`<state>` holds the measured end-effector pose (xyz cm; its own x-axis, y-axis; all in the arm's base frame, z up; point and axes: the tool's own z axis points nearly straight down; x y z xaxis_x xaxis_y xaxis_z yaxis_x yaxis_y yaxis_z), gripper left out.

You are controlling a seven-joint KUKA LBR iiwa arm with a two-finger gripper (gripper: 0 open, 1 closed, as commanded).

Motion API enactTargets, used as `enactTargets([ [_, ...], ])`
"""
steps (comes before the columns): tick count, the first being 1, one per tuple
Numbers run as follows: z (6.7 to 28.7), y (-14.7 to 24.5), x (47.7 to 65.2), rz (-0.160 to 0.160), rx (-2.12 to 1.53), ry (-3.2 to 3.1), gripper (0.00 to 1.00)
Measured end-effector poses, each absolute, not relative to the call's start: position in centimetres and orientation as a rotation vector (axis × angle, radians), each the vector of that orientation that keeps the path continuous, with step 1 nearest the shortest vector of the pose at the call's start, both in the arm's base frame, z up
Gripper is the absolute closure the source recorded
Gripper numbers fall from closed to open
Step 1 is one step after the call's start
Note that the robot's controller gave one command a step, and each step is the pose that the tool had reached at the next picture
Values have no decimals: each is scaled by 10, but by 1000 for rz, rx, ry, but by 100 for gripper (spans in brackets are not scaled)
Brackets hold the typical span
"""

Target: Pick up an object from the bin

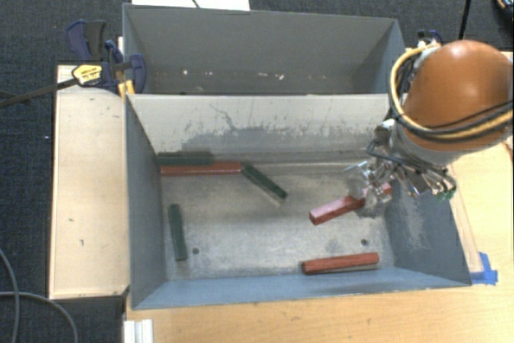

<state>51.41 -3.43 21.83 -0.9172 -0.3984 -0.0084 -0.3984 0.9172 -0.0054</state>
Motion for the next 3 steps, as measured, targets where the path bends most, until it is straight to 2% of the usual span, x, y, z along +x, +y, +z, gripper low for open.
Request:
enactTargets([
  [1,173,-5,571,2,-1269,2869,100],
  [2,283,-28,576,-9,-1242,2874,100],
  [3,379,-15,576,-7,-1514,2740,100],
])
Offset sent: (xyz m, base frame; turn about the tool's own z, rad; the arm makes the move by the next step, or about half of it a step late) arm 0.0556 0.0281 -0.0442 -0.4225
